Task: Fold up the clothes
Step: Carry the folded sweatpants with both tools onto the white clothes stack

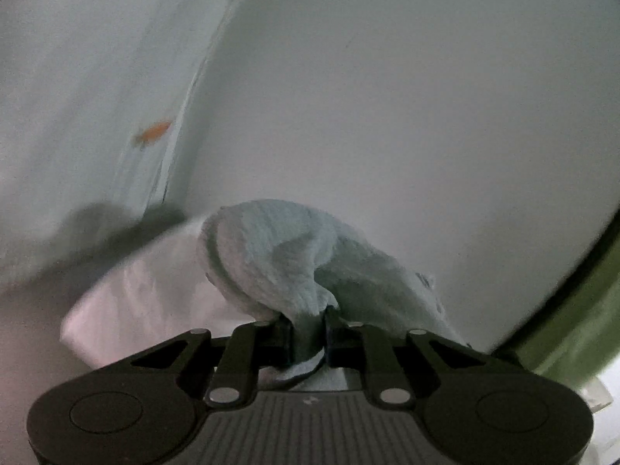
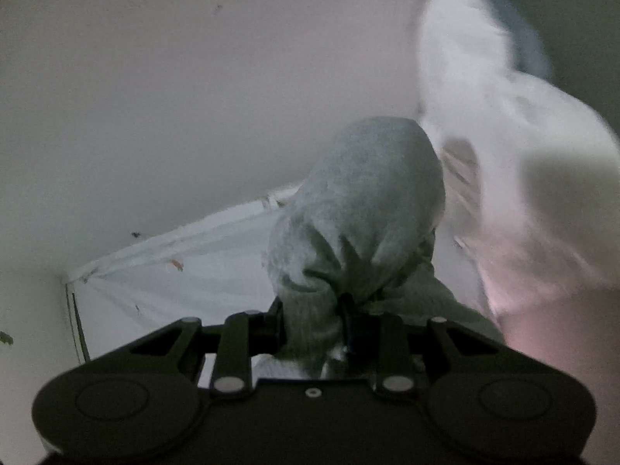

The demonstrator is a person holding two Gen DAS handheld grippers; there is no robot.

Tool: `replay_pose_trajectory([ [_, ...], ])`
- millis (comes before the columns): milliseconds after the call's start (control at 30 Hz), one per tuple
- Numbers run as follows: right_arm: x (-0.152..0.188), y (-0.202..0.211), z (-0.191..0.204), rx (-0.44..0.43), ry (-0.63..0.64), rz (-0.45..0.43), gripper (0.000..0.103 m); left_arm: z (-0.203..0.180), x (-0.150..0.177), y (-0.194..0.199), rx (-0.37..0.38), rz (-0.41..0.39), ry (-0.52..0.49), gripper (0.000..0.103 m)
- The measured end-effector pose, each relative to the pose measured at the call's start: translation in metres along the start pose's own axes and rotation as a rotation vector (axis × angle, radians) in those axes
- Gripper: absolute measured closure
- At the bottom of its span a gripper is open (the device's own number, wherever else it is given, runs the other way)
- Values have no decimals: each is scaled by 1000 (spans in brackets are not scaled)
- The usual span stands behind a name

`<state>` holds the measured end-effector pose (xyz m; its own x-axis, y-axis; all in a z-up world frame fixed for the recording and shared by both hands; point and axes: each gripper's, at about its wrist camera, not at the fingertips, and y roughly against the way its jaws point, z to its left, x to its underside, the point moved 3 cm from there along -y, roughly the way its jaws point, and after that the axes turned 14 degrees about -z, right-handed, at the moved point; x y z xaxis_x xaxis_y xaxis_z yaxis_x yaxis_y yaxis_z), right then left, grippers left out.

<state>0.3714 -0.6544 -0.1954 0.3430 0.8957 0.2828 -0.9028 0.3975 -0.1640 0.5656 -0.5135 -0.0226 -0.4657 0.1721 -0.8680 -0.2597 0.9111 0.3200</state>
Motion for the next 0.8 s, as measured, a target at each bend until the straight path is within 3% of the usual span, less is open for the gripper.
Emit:
replay_pose_trajectory([
  [133, -18, -40, 14, -25, 139, -86, 74, 6, -37, -57, 20, 12, -135, 88],
  [167, -20, -46, 20, 2, 242, -119, 72, 7, -39, -74, 5, 32, -199, 88],
  [233, -19, -51, 30, 144, 556, -187, 55, 21, -21, -118, -69, 109, -313, 82],
  [300, -12, -59, 26, 363, 920, -238, 42, 40, 4, -162, -150, 194, -407, 82],
  [367, -8, -67, 10, 532, 1166, -248, 37, 62, 40, -198, -229, 284, -474, 83],
  [400, -6, -68, 9, 552, 1220, -251, 26, 72, 57, -208, -256, 320, -487, 83],
  [533, 3, -66, 14, 526, 1338, -250, 26, 93, 86, -213, -296, 282, -405, 78],
  [633, 1, -64, 16, 544, 1376, -217, 19, 100, 87, -217, -325, 261, -371, 74],
  [800, 3, -69, 27, 569, 1421, -167, 14, 93, 70, -204, -356, 246, -378, 55],
])
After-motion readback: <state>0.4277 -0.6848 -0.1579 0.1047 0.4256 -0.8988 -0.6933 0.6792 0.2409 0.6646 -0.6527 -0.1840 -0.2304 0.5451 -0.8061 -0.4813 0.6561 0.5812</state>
